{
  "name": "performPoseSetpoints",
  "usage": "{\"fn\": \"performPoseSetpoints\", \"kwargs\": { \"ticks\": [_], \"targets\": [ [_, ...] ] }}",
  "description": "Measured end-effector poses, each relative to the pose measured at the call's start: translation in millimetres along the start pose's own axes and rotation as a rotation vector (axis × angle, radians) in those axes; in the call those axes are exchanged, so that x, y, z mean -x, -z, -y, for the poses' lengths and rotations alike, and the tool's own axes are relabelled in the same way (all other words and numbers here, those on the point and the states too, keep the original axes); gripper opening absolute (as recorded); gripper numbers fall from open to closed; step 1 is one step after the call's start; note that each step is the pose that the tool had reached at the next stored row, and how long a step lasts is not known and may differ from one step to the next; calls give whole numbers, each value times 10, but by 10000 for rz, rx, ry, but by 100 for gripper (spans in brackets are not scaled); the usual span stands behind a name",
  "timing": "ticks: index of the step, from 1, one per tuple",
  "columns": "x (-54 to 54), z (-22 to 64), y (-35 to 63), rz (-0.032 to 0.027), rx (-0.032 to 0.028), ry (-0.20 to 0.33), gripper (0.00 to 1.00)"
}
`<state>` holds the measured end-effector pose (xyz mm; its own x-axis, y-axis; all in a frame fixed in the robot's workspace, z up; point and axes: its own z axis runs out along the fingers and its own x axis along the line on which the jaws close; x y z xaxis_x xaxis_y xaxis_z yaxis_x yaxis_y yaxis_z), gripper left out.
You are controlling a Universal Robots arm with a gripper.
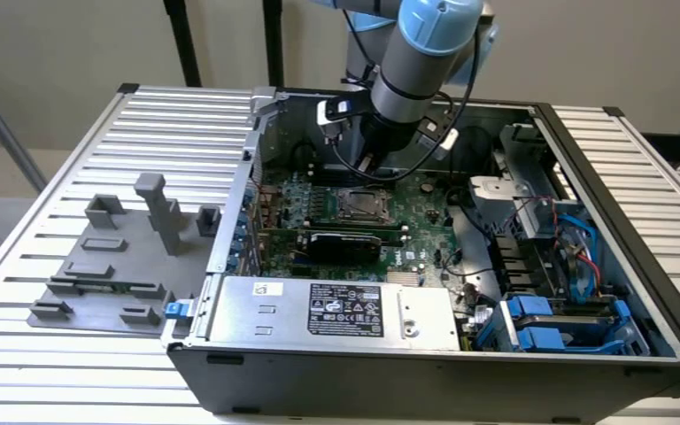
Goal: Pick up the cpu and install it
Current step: 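Install the first cpu locking lever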
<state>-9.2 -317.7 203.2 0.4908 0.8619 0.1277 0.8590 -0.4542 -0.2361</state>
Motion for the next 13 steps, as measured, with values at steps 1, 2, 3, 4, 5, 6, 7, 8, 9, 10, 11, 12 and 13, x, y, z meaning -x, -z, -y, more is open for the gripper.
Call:
{"fn": "performPoseSetpoints", "kwargs": {
  "ticks": [1, 2, 3, 4, 5, 6, 7, 8, 9, 10, 11, 12, 13],
  "targets": [
    [2, -3, -11, -4, 10, 4, 11],
    [3, -6, -22, -8, 20, 7, 11],
    [4, -9, -31, -13, 30, 10, 11],
    [5, -12, -39, -17, 40, 12, 11],
    [5, -13, -43, -21, 44, 13, 11],
    [5, -14, -44, -20, 45, 12, 11],
    [5, -15, -44, -20, 45, 12, 11],
    [5, -16, -44, -21, 46, 11, 11],
    [5, -16, -45, -22, 45, 12, 11],
    [5, -17, -45, -23, 45, 13, 11],
    [4, -17, -45, -23, 45, 13, 11],
    [5, -17, -45, -22, 45, 12, 11],
    [5, -18, -45, -23, 45, 13, 11]
  ]
}}
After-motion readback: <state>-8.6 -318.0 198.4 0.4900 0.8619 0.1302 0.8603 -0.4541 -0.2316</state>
